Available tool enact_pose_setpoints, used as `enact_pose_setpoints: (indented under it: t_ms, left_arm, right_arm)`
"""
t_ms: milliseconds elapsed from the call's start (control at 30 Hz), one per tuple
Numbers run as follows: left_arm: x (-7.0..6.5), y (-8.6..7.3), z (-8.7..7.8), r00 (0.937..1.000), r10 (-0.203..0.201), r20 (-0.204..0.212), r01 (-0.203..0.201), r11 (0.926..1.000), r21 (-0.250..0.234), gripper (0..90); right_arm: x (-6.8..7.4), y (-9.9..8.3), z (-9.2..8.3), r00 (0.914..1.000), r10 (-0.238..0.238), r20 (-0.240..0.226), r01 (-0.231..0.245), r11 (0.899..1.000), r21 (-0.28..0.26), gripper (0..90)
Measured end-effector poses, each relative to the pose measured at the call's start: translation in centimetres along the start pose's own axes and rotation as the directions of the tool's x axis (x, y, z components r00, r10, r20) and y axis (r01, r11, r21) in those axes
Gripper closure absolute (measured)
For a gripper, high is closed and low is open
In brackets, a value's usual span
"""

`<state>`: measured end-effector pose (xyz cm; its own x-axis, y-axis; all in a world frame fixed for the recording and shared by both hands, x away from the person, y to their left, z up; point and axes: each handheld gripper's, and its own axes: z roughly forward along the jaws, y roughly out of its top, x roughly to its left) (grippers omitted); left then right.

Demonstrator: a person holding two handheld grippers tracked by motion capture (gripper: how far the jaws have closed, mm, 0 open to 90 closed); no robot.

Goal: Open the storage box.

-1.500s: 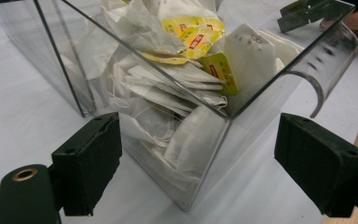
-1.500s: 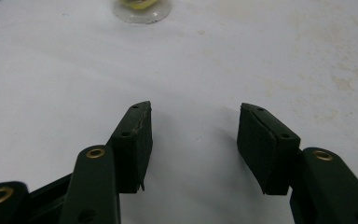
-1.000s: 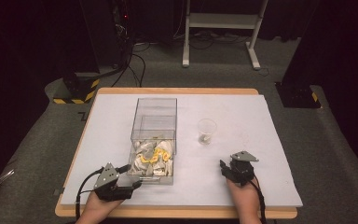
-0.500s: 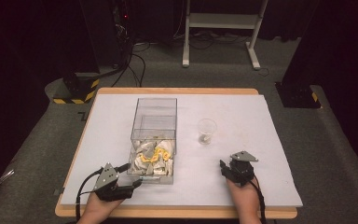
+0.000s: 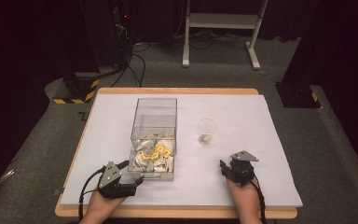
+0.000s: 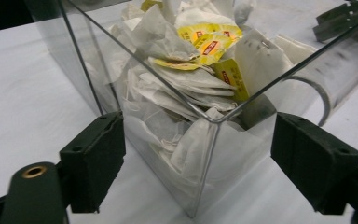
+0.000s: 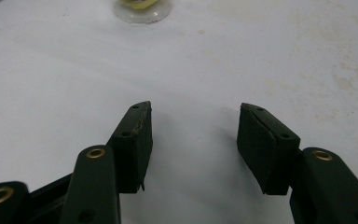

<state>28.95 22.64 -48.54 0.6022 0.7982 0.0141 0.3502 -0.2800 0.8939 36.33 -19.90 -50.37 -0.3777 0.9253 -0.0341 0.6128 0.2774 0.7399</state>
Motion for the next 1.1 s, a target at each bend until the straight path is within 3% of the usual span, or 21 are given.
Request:
enact_pose_setpoints:
  t_ms: [233, 633, 833, 967, 1100]
  left_arm:
    - [0.15, -0.11, 0.27, 0.9997, -0.013, -0.02, 0.013, 0.9998, -0.016, 9.9]
    - [0.66, 0.05, 0.18, 0.999, -0.041, 0.016, 0.042, 0.9987, -0.027, 9.2]
    - [0.55, 0.06, -0.03, 0.9998, -0.02, -0.008, 0.019, 0.999, -0.04, 8.8]
    - [0.57, 0.05, -0.16, 0.9993, -0.038, -0.003, 0.038, 0.9978, -0.054, 9.1]
    - [0.49, 0.29, -0.18, 0.9995, -0.027, -0.016, 0.026, 0.9986, -0.047, 9.0]
  right_arm:
    - [-0.03, 0.0, 0.0, 1.0, 0.002, -0.002, -0.002, 1.0, 0.001, 45.6]
    - [0.0, -0.01, -0.01, 1.0, 0.0, 0.0, 0.0, 1.0, 0.0, 45.6]
    - [-0.02, 0.0, 0.0, 1.0, 0.001, -0.001, -0.001, 1.0, 0.0, 45.6]
    - [-0.03, 0.0, 0.0, 1.0, 0.001, -0.003, -0.001, 1.0, 0.0, 45.6]
    - [-0.03, 0.0, 0.0, 1.0, 0.002, -0.003, -0.002, 1.0, 0.001, 45.5]
